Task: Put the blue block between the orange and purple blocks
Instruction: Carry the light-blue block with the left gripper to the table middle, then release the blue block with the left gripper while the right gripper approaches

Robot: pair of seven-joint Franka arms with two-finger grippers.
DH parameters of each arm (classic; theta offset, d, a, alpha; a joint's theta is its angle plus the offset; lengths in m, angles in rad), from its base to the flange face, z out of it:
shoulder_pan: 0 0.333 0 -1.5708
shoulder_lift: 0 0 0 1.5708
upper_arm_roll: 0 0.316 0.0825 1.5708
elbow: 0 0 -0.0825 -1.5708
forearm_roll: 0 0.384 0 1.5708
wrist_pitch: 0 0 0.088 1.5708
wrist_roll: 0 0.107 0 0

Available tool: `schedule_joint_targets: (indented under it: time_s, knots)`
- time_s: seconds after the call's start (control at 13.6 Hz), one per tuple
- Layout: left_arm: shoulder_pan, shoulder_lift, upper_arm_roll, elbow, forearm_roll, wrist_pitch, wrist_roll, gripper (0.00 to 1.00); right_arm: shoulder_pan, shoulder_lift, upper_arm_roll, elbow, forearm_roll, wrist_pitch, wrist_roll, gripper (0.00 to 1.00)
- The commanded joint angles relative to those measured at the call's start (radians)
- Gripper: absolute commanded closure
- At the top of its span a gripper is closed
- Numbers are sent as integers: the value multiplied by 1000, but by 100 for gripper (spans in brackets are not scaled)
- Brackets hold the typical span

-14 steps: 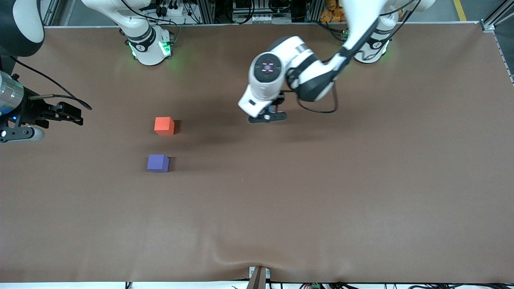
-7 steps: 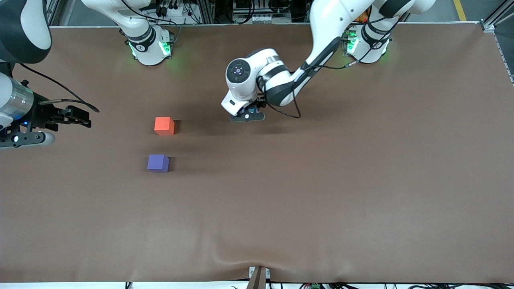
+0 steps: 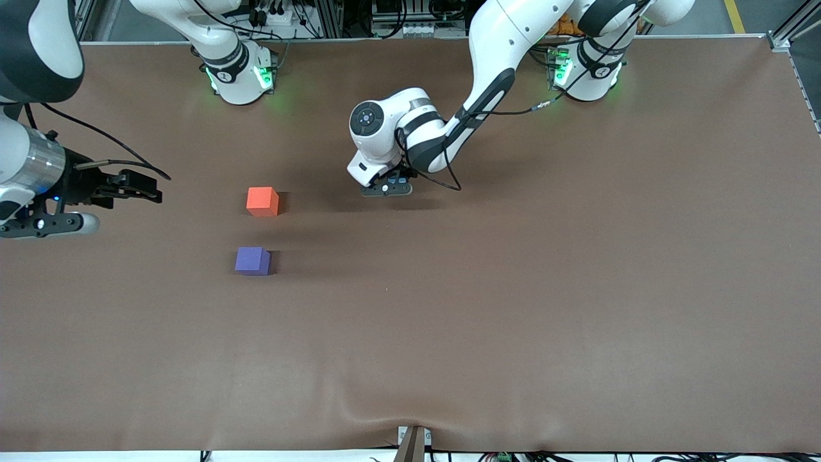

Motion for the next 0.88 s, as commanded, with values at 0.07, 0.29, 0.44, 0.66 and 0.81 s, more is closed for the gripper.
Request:
schedule_joint_targets:
  time_s: [0.07,0.29,0.44,0.66,0.81]
  knots:
    - [-8,0,6,24,25,-4,-18,0,11,1,-4,-5,13,-6,23,0]
    - [1,-67,6,24,18,-19,-22,0,11,3,-4,-9,13,-7,23,0]
    - [7,-168,5,20,11,-105,-20,0,30,1,-4,-17,13,-2,25,0]
    - [55,-336,3,18,-54,-238,-17,0,47,0,-4,-52,18,5,25,0]
    - [110,-472,0,18,-106,-356,-6,0,82,1,-4,-56,21,5,100,0]
